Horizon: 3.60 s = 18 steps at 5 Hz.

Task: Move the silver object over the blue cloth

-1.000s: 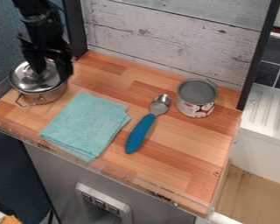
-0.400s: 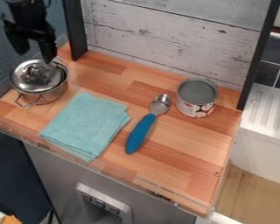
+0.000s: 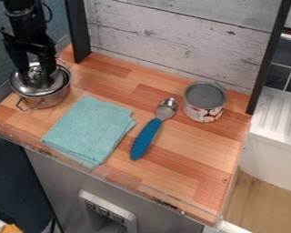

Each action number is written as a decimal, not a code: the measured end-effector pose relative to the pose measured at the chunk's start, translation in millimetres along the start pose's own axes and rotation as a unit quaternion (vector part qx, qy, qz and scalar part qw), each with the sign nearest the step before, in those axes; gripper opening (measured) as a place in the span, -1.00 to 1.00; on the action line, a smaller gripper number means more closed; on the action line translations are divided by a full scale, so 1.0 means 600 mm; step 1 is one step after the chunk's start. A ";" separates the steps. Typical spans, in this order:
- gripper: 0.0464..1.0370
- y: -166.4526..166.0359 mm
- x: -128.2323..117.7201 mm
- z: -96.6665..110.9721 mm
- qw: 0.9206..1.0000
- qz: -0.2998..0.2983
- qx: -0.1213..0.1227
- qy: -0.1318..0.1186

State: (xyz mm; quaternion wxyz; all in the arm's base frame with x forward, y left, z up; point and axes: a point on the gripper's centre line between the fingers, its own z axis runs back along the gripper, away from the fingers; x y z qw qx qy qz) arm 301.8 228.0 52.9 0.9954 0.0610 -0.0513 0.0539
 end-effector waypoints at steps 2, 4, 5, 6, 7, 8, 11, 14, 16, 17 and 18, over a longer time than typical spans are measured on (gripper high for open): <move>-0.26 -0.016 -0.006 -0.003 1.000 -0.019 0.010 0.001; -0.51 -0.023 -0.008 0.000 1.000 -0.024 0.008 0.001; -0.51 -0.016 -0.006 0.041 1.000 -0.004 0.002 -0.027; -0.51 -0.029 -0.013 0.093 0.997 0.000 -0.007 -0.070; -0.51 -0.076 -0.039 0.095 0.998 -0.029 -0.023 -0.058; -0.51 -0.130 -0.056 0.077 0.997 -0.059 -0.041 -0.038; -0.51 -0.226 -0.083 0.036 0.991 -0.128 -0.050 -0.012; -0.40 -0.235 -0.091 -0.011 0.990 -0.134 -0.038 0.022; 0.79 -0.238 -0.106 0.012 0.992 -0.118 -0.054 -0.004; 0.95 -0.223 -0.108 0.051 0.994 -0.094 -0.047 -0.029; 0.94 -0.216 -0.117 0.072 0.995 -0.082 -0.047 -0.028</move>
